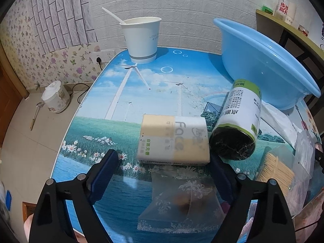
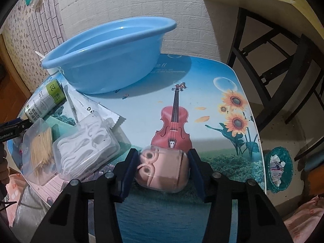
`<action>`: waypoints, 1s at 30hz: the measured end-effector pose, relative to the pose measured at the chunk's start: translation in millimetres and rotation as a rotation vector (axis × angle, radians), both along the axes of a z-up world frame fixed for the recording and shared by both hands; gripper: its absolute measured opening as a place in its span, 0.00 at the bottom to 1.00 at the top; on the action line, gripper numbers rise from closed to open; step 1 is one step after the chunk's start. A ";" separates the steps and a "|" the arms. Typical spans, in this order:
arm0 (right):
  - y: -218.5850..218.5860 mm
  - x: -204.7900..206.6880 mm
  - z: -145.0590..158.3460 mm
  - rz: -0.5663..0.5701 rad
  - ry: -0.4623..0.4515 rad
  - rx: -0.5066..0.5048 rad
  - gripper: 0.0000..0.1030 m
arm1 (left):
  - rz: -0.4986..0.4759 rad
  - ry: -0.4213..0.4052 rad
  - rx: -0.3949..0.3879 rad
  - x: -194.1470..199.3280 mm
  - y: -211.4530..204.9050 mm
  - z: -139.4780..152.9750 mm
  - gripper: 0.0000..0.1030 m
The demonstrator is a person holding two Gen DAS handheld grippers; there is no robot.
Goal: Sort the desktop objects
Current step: 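Close the right gripper on the pink box while the left gripper approaches the tissue pack, then grasp the beige tissue pack with the left gripper and lift it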
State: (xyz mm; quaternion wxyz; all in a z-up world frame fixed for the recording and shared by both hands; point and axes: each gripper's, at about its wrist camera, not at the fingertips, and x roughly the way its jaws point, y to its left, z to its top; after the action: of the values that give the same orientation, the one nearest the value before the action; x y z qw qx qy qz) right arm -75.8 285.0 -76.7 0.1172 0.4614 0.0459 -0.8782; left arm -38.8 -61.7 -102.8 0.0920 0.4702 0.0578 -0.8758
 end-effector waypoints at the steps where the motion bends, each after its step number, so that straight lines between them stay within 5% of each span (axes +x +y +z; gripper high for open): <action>1: -0.6 0.2 0.0 0.002 -0.002 0.002 0.50 | -0.002 0.001 0.003 0.1 -0.3 0.2 0.84; 13: -2.8 6.5 1.0 -0.056 -0.015 0.018 0.51 | -0.010 0.024 0.051 -1.7 -6.0 2.8 0.84; 20: -4.7 7.4 -1.8 -0.075 -0.001 0.019 0.51 | -0.006 0.044 0.013 -4.1 -4.3 0.6 0.84; 26: -1.6 7.0 0.6 -0.107 -0.019 -0.003 0.49 | -0.008 0.072 -0.019 -9.5 -4.1 -0.8 0.78; 30: -3.2 11.1 4.8 -0.104 -0.012 -0.007 0.49 | -0.024 0.074 -0.007 -8.9 -3.3 2.4 0.61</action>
State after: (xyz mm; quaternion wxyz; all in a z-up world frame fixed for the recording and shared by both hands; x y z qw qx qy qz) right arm -64.6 281.8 -71.9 0.0732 0.4682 0.0182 -0.8804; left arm -47.7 -65.1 -100.3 0.0810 0.4379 0.0526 -0.8938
